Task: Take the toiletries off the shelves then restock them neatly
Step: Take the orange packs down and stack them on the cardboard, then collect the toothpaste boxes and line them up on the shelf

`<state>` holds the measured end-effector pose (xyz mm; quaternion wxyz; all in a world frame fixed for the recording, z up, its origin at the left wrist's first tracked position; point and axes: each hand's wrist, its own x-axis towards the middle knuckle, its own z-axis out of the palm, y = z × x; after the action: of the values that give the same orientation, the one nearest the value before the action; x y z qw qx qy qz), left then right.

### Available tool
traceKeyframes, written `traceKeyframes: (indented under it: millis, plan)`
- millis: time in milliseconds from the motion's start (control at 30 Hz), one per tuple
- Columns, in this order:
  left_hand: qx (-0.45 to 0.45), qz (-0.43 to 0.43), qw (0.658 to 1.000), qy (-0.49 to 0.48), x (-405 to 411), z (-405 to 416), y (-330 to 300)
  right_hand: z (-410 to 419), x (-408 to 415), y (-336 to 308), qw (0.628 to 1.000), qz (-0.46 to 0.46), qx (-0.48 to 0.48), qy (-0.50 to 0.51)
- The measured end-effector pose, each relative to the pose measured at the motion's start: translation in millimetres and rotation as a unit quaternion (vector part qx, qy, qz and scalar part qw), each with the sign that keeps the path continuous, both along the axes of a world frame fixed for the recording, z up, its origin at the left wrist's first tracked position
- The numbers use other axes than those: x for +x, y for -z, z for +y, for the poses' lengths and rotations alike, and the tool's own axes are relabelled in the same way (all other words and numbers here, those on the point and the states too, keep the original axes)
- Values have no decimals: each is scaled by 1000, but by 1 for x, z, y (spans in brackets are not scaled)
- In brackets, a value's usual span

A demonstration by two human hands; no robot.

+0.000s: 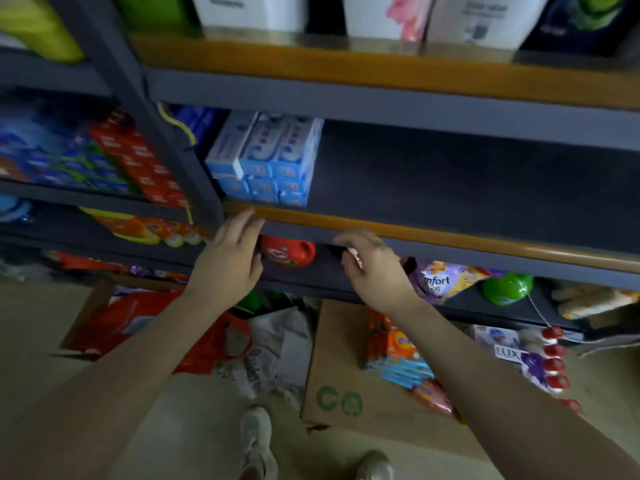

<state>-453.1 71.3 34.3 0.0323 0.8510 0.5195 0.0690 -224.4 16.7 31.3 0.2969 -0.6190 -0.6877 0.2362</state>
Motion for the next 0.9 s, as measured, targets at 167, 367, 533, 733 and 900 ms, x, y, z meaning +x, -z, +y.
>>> traceKeyframes:
  millis: [167,367,533,733,900]
  plan:
    - [22,50,997,62,-31,41,-26,61,-72,-21,994,-98,13,37]
    - [39,37,986,158,-31,81,-34,115,-94,-24,959,-264,-54,88]
    - [31,38,985,163,-18,110,-30,109,-86,-22,976,-155,45,143]
    - [41,9,984,175,-15,117,-30,153,-96,-35,935,140,-62,320]
    - [28,15,985,168,-16,117,-25,167,-89,-38,926,130,-152,319]
